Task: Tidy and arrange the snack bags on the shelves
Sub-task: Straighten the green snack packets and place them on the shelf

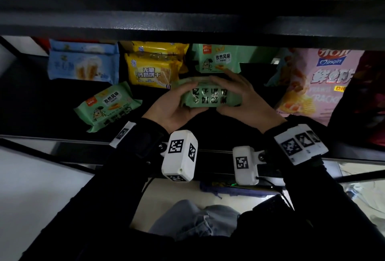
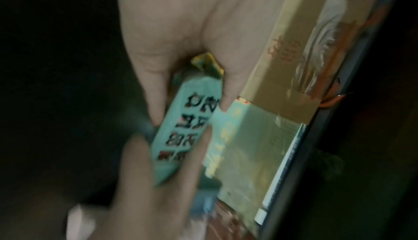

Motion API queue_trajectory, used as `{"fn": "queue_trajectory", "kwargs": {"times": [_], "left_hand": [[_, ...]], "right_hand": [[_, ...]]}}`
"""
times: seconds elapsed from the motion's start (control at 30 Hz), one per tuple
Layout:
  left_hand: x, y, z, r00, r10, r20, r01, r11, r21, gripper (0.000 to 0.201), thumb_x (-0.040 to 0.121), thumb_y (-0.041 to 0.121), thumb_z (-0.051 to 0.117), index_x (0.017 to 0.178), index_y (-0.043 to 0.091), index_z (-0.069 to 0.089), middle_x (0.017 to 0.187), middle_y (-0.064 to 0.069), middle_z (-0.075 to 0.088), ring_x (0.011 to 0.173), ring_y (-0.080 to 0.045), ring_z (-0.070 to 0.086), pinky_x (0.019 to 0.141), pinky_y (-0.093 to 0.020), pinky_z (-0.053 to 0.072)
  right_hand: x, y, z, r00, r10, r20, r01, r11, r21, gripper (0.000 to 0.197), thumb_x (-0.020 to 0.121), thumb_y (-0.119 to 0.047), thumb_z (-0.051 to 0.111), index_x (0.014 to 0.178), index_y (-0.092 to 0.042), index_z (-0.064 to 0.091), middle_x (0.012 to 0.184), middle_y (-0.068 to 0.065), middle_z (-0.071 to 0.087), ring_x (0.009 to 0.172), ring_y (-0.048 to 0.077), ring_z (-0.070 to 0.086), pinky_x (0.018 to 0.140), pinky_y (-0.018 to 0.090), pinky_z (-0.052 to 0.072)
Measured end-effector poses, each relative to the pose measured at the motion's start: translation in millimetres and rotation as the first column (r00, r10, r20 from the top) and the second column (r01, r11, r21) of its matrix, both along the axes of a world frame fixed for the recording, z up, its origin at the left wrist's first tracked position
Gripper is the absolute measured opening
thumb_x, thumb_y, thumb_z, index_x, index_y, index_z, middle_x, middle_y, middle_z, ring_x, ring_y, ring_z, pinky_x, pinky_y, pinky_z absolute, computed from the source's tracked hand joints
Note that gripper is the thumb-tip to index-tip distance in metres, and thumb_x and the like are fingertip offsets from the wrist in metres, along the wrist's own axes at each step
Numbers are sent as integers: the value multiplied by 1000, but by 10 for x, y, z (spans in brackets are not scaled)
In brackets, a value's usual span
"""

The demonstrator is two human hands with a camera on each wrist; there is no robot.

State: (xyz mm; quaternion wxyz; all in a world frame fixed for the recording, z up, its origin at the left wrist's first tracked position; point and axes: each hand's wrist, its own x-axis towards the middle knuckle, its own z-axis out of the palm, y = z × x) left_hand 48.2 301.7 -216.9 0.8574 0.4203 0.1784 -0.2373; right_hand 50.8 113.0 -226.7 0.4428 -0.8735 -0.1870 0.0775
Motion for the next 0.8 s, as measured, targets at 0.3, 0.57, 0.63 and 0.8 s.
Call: {"fn": "queue_trajectory", "kwargs": {"times": [0.3, 0.57, 0.63, 0.8], "left_hand": [[-173, 59, -259, 996, -9, 94, 20, 992, -122, 36, 78, 11, 62, 113, 6, 62, 109, -14, 71, 99, -25, 70, 79, -36, 58], [-194, 52, -351, 993, 76, 87, -61, 984, -168, 32, 75, 7, 57, 106, 6, 63, 99, -14, 72, 90, -26, 71, 87, -41, 57], [-199, 43, -368, 993, 86, 81, -73, 986, -152, 31, 77, 7, 57, 107, 6, 63, 101, -14, 71, 95, -27, 68, 92, -42, 54], [-213, 73, -410, 988, 114, 108, -97, 984, -150, 39, 75, 5, 58, 113, 7, 61, 106, -14, 71, 96, -26, 69, 81, -39, 59]], "right_hand": [[-23, -7, -39, 774, -265, -575, 525, 776, 349, 40, 89, -55, 52, 105, -20, 64, 95, -1, 74, 85, 10, 70, 66, 26, 55], [-81, 115, -54, 836, -242, -493, 428, 849, 309, 51, 90, -64, 38, 105, -24, 65, 80, -9, 73, 64, 3, 66, 52, 16, 46], [-71, 143, -53, 840, -277, -466, 449, 837, 313, 49, 91, -62, 40, 96, -19, 65, 69, -7, 69, 53, 4, 60, 44, 15, 42], [-38, 143, -78, 851, -319, -418, 440, 866, 236, 48, 91, -61, 43, 89, -19, 67, 75, -4, 71, 61, 6, 67, 54, 18, 51]]}}
